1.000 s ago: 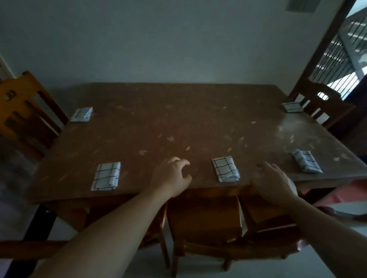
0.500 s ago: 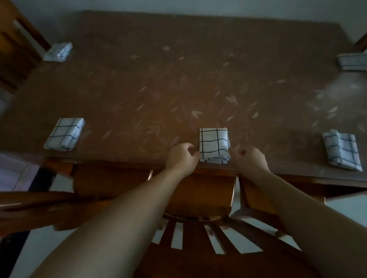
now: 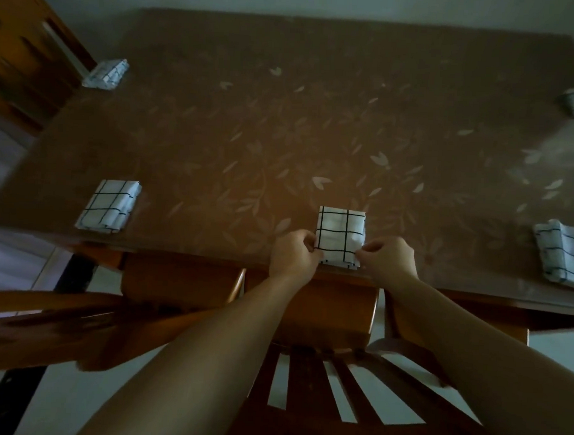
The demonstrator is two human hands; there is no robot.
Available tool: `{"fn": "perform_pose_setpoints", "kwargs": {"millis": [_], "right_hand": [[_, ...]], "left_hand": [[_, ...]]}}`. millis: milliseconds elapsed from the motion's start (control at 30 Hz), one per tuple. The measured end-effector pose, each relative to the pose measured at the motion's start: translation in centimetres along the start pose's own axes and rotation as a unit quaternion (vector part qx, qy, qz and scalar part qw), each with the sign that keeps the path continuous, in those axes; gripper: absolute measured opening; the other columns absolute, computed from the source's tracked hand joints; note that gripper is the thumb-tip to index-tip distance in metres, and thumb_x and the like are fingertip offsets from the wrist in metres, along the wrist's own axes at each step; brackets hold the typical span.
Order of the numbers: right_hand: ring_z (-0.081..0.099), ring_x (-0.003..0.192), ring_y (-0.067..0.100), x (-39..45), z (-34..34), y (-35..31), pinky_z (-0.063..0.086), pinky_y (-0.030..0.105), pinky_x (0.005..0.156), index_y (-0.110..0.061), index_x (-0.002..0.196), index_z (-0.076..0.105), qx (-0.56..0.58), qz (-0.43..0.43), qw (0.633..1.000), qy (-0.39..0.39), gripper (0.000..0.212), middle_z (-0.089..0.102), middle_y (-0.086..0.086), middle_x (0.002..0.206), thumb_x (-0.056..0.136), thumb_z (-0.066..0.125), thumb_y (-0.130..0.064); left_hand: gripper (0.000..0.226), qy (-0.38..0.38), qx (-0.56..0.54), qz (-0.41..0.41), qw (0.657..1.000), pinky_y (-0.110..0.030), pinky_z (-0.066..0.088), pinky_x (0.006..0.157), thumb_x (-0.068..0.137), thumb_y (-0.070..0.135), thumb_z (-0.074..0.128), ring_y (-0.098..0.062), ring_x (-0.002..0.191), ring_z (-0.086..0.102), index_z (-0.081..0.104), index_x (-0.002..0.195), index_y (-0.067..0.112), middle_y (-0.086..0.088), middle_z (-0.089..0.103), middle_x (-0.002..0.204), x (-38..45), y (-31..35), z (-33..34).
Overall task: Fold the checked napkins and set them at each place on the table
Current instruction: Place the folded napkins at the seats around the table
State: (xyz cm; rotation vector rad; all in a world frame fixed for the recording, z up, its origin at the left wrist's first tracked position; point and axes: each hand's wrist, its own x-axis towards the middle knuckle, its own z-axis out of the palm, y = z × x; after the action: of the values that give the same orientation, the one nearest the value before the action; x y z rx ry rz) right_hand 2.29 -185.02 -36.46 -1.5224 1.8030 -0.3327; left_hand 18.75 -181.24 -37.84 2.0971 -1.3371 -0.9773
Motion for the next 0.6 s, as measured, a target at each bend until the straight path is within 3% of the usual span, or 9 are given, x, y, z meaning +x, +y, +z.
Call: {"fn": "perform_pose_setpoints", "kwargs": {"millis": [67,200,400,600], "right_hand": [[0.069,0.068,0.016,-0.2,0.6,-0.5,0.053,0.021,0.053,-0.010,0.075,0.074,0.008,-0.003,1.000,-0.009,0.012,0.071,0.003,0.074,0.085,0.067,-0.012],[0.070,0.070,0.017,-0.5,1.5,-1.1,0.058,0.025,0.058,-0.012,0.075,0.071,0.021,-0.011,0.999,-0.021,0.013,0.071,0.003,0.074,0.087,0.066,-0.011],[0.063,0.061,0.010,0.0,1.9,-1.4,0.048,0.019,0.048,-0.010,0.081,0.074,0.022,0.001,1.000,0.006,0.014,0.069,0.001,0.074,0.088,0.062,-0.011],[0.069,0.069,0.018,0.4,2.2,-1.6,0.061,0.034,0.066,-0.010,0.081,0.073,0.043,-0.009,0.999,0.008,0.013,0.070,0.003,0.074,0.088,0.062,-0.009]], "left_hand": [[0.019,0.010,0.002,-0.005,1.000,-0.021,0.042,0.070,0.086,0.020,0.070,-0.007,0.093,0.059,0.067,0.104,0.015,0.011,0.059,0.090,-0.2,-0.6,-0.6],[0.023,0.031,-0.017,-0.025,0.999,-0.016,0.041,0.059,0.085,0.021,0.071,-0.010,0.084,0.060,0.066,0.108,0.017,0.008,0.061,0.088,-0.5,-1.6,-1.2],[0.023,0.046,-0.015,-0.009,0.999,-0.016,0.041,0.063,0.086,0.019,0.070,-0.010,0.086,0.058,0.066,0.108,0.016,0.007,0.062,0.092,0.0,-1.5,-1.1],[0.025,0.056,-0.021,0.000,0.998,-0.015,0.042,0.065,0.087,0.016,0.069,-0.010,0.086,0.058,0.065,0.112,0.014,0.007,0.060,0.092,0.4,-1.7,-1.1]]}}
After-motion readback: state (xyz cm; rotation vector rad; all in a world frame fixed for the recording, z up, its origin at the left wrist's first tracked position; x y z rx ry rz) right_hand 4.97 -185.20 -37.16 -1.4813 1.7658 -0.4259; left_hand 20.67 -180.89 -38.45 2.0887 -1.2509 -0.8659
